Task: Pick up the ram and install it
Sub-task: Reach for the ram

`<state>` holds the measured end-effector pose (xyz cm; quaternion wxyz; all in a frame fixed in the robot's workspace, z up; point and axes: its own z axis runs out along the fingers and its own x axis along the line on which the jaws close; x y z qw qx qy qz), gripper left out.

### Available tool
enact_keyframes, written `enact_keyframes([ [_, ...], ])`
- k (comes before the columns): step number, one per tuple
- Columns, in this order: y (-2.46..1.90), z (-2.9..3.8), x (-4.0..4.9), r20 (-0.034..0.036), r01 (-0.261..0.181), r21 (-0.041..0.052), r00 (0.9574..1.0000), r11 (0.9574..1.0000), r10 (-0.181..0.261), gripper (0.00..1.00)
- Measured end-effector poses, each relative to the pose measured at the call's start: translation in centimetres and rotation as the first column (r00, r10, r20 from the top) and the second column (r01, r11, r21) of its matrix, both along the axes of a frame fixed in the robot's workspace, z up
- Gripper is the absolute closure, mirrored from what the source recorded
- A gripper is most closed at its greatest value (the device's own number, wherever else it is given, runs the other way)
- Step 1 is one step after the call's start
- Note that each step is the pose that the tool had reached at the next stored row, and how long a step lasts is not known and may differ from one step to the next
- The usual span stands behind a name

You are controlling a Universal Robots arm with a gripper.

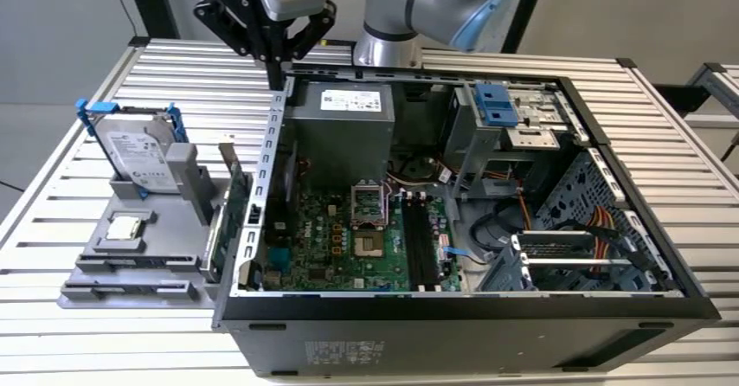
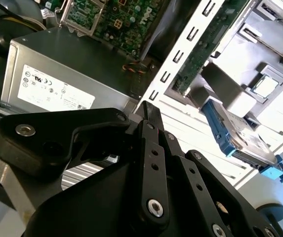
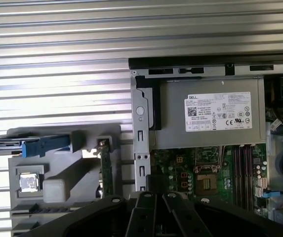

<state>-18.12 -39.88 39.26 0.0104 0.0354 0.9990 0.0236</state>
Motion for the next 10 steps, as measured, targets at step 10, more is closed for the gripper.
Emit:
enact_keyframes([
  [10, 0.00, 0.00, -0.71, -0.0001, 0.000, -0.0001, 1.0000, 1.0000, 0.000, 1.00],
])
